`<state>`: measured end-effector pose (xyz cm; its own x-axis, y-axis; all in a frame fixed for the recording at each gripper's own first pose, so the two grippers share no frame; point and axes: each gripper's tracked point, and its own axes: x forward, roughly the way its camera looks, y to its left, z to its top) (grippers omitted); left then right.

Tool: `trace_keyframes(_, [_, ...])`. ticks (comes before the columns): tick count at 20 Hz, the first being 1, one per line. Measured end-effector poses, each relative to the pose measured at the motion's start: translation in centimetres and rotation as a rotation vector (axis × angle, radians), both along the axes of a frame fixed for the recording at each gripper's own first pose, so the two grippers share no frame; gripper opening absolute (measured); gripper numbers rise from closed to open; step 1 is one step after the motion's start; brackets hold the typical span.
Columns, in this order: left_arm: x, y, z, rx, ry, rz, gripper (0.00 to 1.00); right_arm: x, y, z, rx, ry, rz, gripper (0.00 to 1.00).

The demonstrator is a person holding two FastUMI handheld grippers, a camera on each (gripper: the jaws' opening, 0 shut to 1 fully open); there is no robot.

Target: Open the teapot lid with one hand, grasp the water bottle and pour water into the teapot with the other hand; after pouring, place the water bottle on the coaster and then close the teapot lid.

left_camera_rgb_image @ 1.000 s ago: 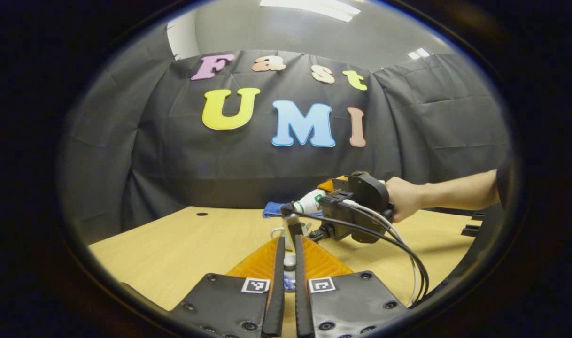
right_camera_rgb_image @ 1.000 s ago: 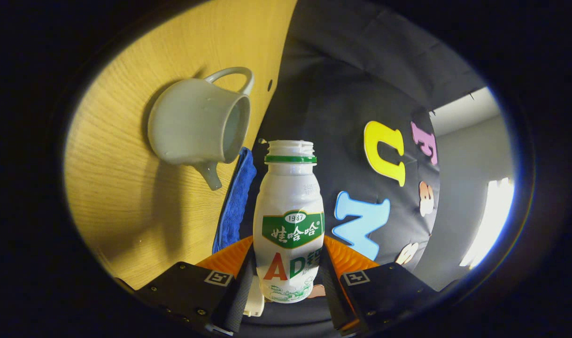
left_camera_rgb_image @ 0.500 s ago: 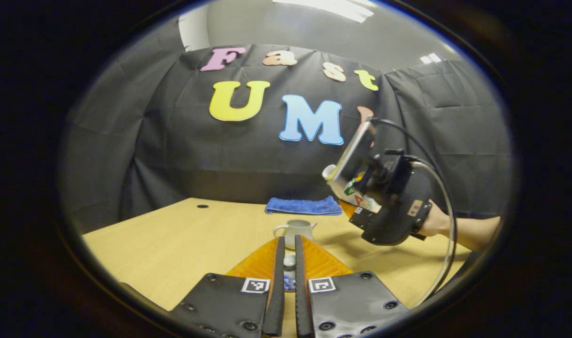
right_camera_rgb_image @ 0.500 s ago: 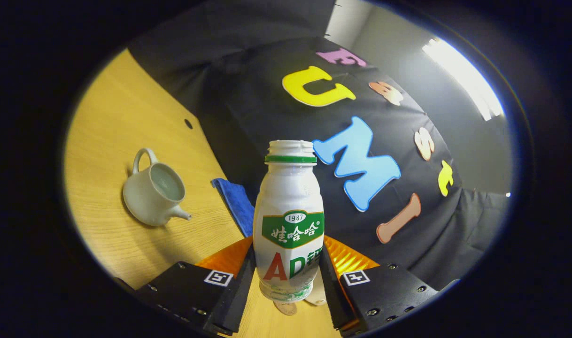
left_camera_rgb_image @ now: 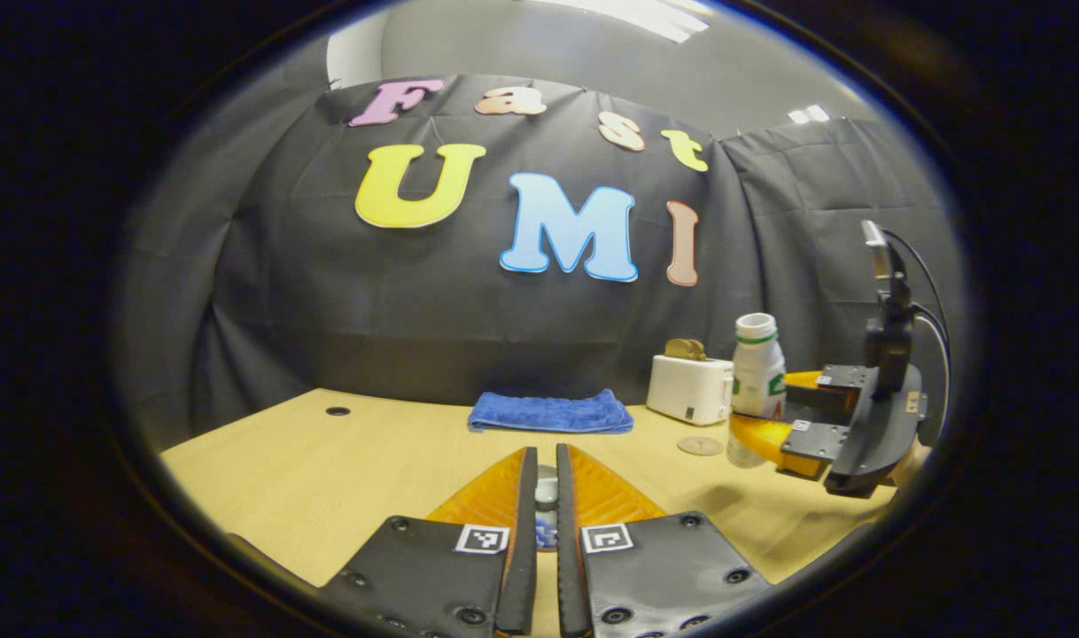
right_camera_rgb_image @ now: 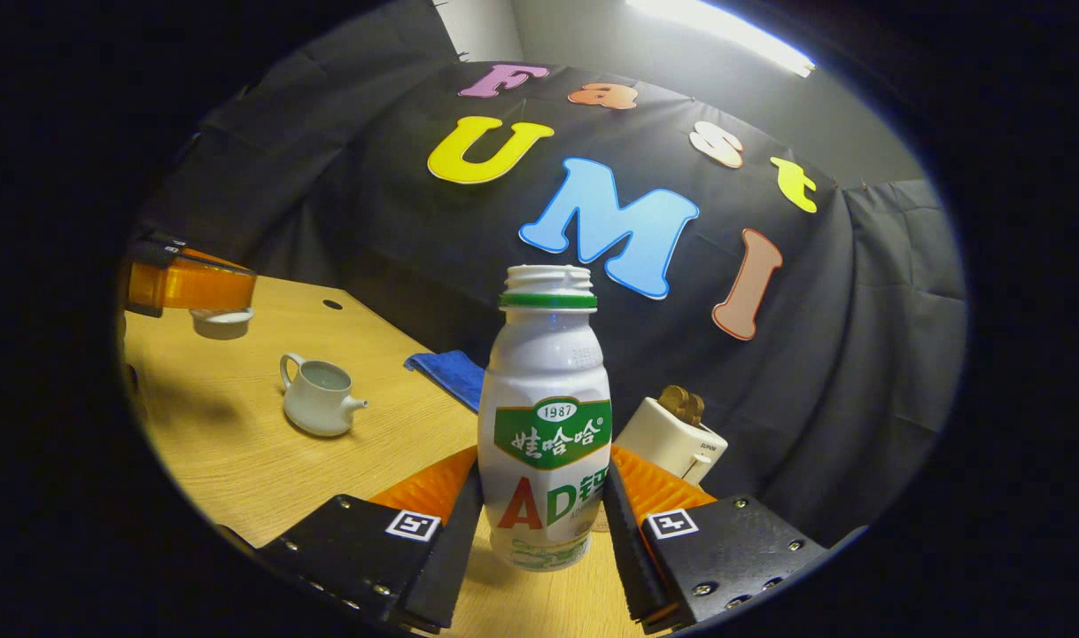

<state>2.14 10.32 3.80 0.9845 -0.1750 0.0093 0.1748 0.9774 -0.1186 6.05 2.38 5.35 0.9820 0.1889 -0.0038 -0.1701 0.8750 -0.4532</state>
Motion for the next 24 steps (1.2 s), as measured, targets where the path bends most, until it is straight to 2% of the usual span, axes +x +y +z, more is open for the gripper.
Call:
trace_keyframes(1, [0.8, -0.1, -0.2, 0.004, 0.007, 0.004, 0.16, -0.2, -0.9, 0.0, 0.011, -0.002, -0.013, 0.70])
trace_keyframes(2, [1.5, 0.0, -0.3, 0.011, 0.009, 0.010, 0.20, -0.4, -1.7, 0.0, 0.022, 0.000, -0.024, 0.70])
trace_keyframes(3, [2.1, 0.1, -0.1, 0.016, 0.005, 0.017, 0.16, -0.6, -2.3, -0.2, 0.038, 0.006, -0.029, 0.70])
trace_keyframes(5, [3.6, 0.2, -0.4, 0.024, 0.010, 0.026, 0.16, -1.2, -3.0, -0.7, 0.081, 0.042, -0.020, 0.70])
trace_keyframes(6, [4.6, 0.0, -0.7, 0.027, 0.019, 0.020, 0.20, -1.5, -3.4, -0.8, 0.105, 0.057, -0.018, 0.70])
trace_keyframes(7, [5.3, -0.3, -1.1, 0.033, 0.031, 0.017, 0.16, -1.4, -3.7, -0.6, 0.130, 0.066, -0.015, 0.70])
trace_keyframes(8, [6.1, -0.7, -1.7, 0.041, 0.045, 0.014, 0.20, -1.4, -3.8, -0.5, 0.160, 0.076, -0.012, 0.70])
trace_keyframes(10, [7.5, -1.3, -2.8, 0.061, 0.062, 0.010, 0.20, -1.2, -4.0, -0.6, 0.212, 0.104, -0.002, 0.70])
trace_keyframes(11, [8.2, -1.6, -2.8, 0.079, 0.064, 0.013, 0.16, -1.2, -4.3, -0.8, 0.232, 0.115, 0.000, 0.70])
trace_keyframes(12, [8.7, -1.5, -2.8, 0.092, 0.065, 0.019, 0.12, -1.2, -4.5, -0.9, 0.239, 0.122, -0.004, 0.70])
trace_keyframes(14, [9.7, -1.9, -2.6, 0.108, 0.056, 0.020, 0.20, -1.1, -4.6, -1.1, 0.249, 0.125, -0.011, 0.70])
trace_keyframes(20, [11.8, -2.1, -4.5, 0.120, 0.092, 0.026, 0.20, -1.3, -6.4, -1.6, 0.273, 0.119, -0.033, 0.70])
trace_keyframes(21, [11.9, -2.1, -4.7, 0.121, 0.092, 0.026, 0.16, -1.3, -6.6, -1.4, 0.274, 0.117, -0.036, 0.70])
trace_keyframes(22, [12.1, -2.1, -4.7, 0.124, 0.094, 0.029, 0.20, -1.1, -6.6, -1.5, 0.273, 0.118, -0.040, 0.70])
trace_keyframes(24, [12.4, -2.1, -5.5, 0.130, 0.107, 0.030, 0.20, -1.2, -6.7, -1.4, 0.271, 0.113, -0.043, 0.70])
